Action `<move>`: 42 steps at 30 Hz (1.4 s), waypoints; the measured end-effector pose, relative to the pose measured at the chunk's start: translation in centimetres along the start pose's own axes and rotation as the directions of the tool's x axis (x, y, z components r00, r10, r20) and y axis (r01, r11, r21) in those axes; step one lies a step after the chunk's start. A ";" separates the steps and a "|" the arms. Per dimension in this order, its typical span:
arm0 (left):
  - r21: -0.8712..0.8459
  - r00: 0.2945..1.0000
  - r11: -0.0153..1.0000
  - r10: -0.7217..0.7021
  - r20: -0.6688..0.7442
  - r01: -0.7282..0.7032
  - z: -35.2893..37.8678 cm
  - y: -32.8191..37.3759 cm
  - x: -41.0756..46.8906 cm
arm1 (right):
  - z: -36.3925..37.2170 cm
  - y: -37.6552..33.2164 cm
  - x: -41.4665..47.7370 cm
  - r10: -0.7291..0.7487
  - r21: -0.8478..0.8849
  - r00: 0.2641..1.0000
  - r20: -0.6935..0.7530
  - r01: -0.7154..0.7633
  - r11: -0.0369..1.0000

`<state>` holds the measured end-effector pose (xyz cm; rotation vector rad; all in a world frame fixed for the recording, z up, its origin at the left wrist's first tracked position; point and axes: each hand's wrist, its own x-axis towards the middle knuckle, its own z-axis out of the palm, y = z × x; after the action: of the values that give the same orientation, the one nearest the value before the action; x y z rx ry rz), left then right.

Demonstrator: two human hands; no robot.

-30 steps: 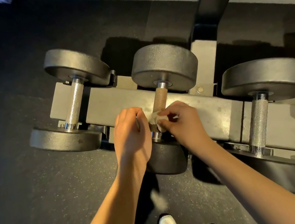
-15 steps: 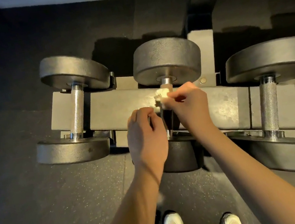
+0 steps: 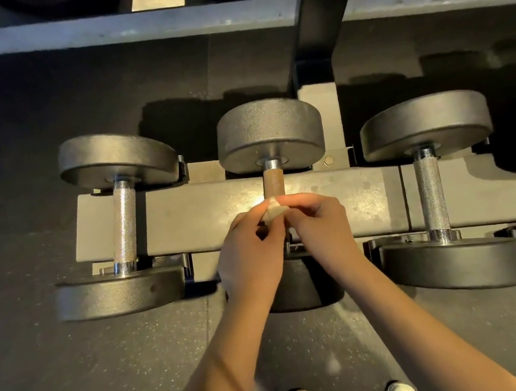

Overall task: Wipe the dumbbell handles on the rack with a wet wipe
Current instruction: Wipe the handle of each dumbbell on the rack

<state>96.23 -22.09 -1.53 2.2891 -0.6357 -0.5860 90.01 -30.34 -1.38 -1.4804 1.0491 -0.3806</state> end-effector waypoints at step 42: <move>0.040 0.947 0.949 0.308 0.089 -0.313 -0.3 -1.0 5.9 | 1.2 1.1 -3.3 -0.032 -0.232 0.953 -0.301 -0.041 0.972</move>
<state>101.24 -24.71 -3.39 2.1606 -1.0404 -0.5153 88.72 -26.87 -1.53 -1.6650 1.3801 -0.5050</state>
